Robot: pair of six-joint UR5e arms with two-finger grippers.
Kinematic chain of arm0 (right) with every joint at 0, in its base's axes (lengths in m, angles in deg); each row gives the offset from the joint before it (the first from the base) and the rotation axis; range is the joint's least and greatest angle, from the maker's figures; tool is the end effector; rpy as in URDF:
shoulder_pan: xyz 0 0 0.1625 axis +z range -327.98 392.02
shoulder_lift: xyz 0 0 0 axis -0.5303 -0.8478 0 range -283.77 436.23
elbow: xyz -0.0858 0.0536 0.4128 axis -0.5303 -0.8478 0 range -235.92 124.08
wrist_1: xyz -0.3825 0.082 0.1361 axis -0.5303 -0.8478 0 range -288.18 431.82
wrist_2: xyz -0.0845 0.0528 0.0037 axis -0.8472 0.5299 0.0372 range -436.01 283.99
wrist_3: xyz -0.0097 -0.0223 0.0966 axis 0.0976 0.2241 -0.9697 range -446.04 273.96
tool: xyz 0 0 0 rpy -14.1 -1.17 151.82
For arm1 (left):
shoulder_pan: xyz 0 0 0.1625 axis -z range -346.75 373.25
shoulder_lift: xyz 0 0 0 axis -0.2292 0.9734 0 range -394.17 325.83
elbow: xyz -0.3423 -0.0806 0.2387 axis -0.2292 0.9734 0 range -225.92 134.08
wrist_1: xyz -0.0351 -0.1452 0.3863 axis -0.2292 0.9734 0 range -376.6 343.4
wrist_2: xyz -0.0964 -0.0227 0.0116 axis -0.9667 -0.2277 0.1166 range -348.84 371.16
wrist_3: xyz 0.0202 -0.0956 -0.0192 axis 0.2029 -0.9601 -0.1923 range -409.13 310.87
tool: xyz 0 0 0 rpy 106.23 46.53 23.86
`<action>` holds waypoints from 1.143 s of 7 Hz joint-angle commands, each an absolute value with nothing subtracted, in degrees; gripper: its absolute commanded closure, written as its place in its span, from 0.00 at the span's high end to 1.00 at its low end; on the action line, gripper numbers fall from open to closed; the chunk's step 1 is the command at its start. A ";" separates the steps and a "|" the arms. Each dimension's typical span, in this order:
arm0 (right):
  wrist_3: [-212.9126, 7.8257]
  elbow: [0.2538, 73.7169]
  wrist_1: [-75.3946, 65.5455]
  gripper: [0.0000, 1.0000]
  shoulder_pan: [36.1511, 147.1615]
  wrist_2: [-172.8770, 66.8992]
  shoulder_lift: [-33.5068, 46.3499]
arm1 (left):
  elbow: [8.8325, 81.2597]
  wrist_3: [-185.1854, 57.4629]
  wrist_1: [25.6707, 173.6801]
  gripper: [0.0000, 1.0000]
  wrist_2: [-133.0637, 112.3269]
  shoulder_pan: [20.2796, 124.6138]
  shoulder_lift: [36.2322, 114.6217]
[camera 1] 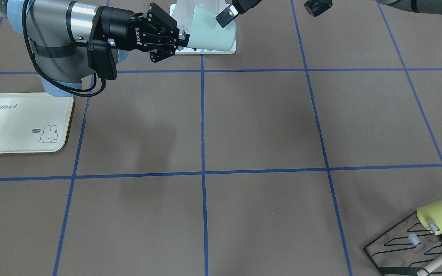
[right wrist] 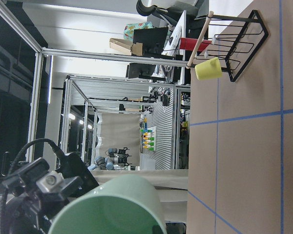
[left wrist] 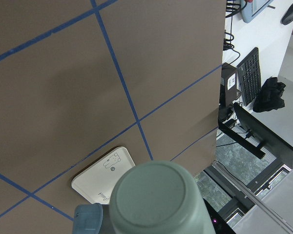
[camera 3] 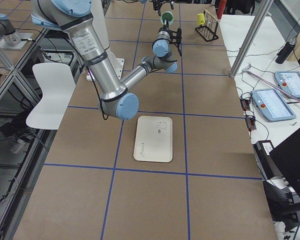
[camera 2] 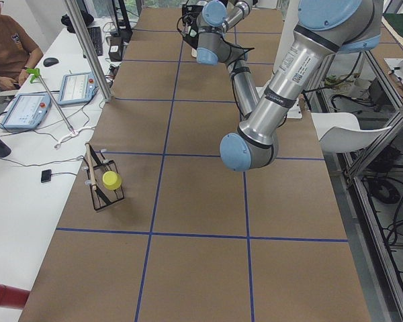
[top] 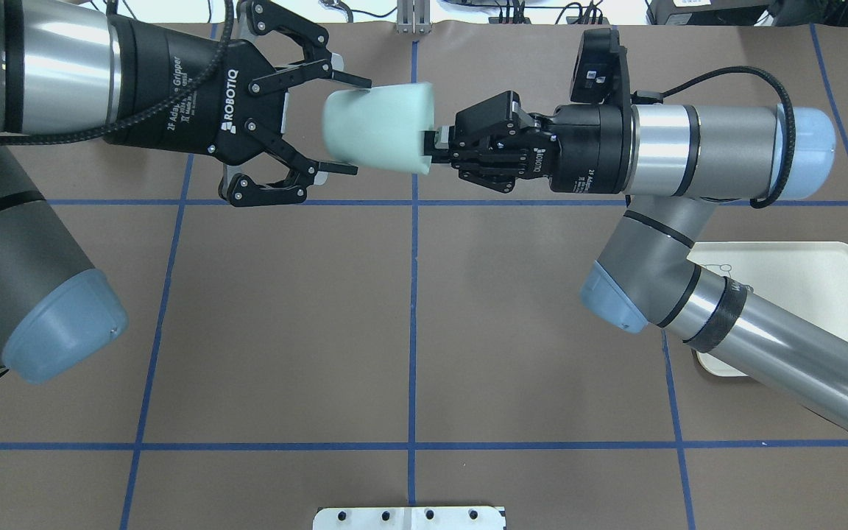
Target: Left arm grabs green cup and hands to right arm on tray
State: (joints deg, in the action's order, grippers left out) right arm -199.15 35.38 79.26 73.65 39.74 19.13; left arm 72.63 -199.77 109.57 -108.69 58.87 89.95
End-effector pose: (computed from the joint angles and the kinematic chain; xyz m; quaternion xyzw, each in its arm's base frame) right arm -0.3557 -0.4367 0.1648 0.0529 -0.8924 0.0421 0.4461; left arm 0.2818 -0.4076 0.0542 -0.2621 0.7057 -0.3854 0.5336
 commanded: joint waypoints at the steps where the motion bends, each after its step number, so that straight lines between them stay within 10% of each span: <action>1: -199.07 35.40 79.21 0.00 73.60 39.65 18.93 | 72.64 -199.60 109.61 1.00 -108.63 58.87 89.93; 8: -164.79 34.52 42.11 0.00 93.34 58.33 15.76 | 72.55 -178.93 108.38 1.00 -108.72 59.83 87.92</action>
State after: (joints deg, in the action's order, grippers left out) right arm -175.57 34.32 52.80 89.31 52.64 16.16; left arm 72.59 -186.91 108.64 -108.80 59.47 88.93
